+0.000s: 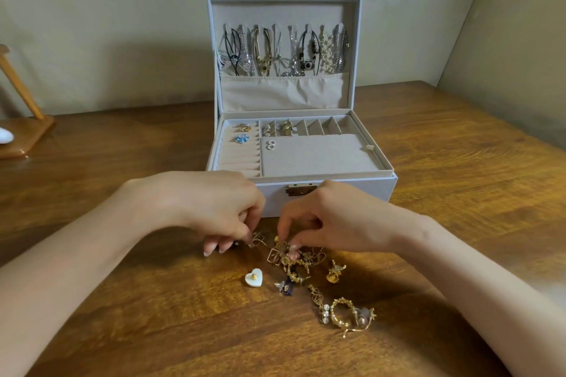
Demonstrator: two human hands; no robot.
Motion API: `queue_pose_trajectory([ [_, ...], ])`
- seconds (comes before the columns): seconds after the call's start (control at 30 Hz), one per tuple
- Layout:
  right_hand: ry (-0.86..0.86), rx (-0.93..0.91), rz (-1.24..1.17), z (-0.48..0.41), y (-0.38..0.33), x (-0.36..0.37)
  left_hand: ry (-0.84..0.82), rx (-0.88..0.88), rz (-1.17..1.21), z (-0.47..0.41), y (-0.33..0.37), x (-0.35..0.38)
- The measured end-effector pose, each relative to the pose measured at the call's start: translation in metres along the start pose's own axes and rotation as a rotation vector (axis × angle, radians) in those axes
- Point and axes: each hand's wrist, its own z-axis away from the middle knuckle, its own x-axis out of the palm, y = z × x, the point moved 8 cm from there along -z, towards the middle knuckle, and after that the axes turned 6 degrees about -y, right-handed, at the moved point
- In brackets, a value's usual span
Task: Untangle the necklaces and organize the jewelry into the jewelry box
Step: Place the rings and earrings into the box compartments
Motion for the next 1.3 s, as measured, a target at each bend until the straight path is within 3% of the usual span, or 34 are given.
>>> queue_pose_trajectory([
  [0.23, 0.025, 0.023, -0.011, 0.004, 0.003, -0.008, -0.095, -0.047, 0.002, -0.002, 0.001, 0.010],
  [0.6, -0.002, 0.047, 0.088, 0.000, 0.002, 0.000, -0.091, 0.013, 0.032, -0.005, 0.008, 0.012],
  [0.97, 0.063, 0.119, -0.022, 0.006, 0.013, -0.016, -0.069, -0.012, 0.023, -0.003, 0.006, 0.009],
  [1.13, -0.009, 0.147, -0.044, 0.013, 0.019, -0.017, -0.038, 0.018, 0.000, -0.007, 0.009, 0.011],
  [1.3, -0.045, -0.004, -0.071, 0.013, 0.001, -0.015, -0.029, 0.009, 0.030, -0.003, 0.010, 0.010],
])
